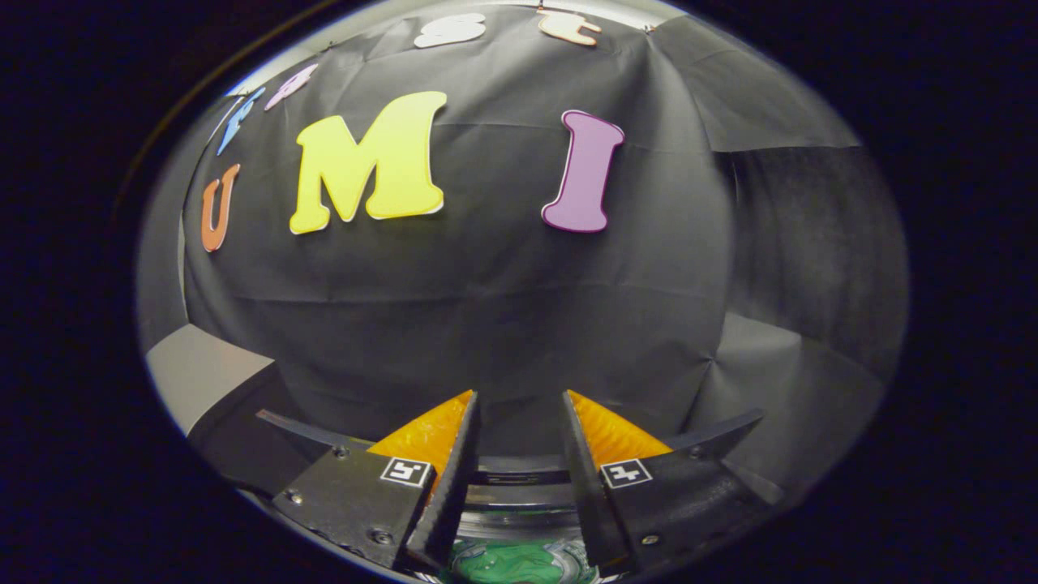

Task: Put the clothes into the washing machine and then close the washing machine lid.

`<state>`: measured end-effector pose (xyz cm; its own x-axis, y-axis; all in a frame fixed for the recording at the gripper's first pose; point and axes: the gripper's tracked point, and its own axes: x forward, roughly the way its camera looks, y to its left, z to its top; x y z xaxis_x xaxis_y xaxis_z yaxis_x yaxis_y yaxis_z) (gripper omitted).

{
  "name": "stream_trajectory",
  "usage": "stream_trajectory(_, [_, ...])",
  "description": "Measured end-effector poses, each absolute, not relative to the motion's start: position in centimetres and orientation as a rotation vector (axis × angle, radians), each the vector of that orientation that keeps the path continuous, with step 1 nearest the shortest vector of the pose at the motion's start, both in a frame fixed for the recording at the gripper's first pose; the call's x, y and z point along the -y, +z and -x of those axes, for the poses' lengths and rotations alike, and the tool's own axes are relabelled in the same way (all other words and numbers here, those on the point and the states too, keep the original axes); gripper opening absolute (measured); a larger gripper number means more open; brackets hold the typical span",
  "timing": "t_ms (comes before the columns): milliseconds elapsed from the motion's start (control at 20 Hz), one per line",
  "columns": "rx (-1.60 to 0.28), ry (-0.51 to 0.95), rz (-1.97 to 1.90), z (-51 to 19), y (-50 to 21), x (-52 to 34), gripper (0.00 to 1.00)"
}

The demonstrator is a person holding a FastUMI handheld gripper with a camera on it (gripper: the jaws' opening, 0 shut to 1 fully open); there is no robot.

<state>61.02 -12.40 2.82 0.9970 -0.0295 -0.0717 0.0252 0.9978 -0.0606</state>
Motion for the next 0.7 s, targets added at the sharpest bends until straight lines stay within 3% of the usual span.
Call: stream_trajectory(700, [-0.054,-0.072,0.07,-54.5,0.0,12.9,0.63])
